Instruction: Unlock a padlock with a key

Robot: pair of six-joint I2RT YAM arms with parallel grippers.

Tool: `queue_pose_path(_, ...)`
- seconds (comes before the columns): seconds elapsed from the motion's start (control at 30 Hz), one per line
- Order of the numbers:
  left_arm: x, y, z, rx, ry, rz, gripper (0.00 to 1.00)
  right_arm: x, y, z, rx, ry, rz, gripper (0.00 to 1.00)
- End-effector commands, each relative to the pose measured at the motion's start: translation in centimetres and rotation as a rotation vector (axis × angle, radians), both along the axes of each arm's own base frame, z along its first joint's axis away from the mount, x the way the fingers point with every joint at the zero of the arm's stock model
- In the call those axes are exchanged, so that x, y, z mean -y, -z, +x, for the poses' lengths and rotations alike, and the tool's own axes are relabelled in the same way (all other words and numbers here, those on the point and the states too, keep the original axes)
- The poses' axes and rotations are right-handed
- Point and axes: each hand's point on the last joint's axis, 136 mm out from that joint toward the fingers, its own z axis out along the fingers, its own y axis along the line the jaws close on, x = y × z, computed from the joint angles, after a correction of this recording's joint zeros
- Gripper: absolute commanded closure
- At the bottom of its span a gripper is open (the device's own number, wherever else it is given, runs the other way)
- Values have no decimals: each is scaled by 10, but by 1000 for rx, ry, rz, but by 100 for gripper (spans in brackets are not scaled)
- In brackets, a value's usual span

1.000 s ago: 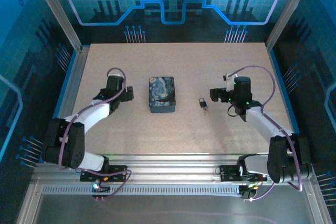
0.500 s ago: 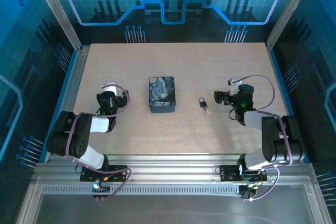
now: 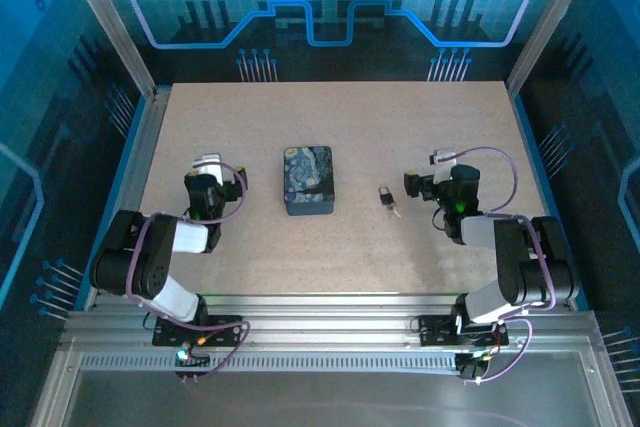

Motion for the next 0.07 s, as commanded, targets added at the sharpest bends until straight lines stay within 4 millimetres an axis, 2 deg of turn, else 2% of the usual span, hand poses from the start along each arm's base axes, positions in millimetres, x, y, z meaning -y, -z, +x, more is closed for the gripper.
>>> queue_pose_path(0.0,0,-8,5,33,19,-14,1,-1,-5,3,37,6,-27,0)
queue_pose_path(0.03,0,-9,5,37,20,-13,1,0,-5,3,36,7,-28,0)
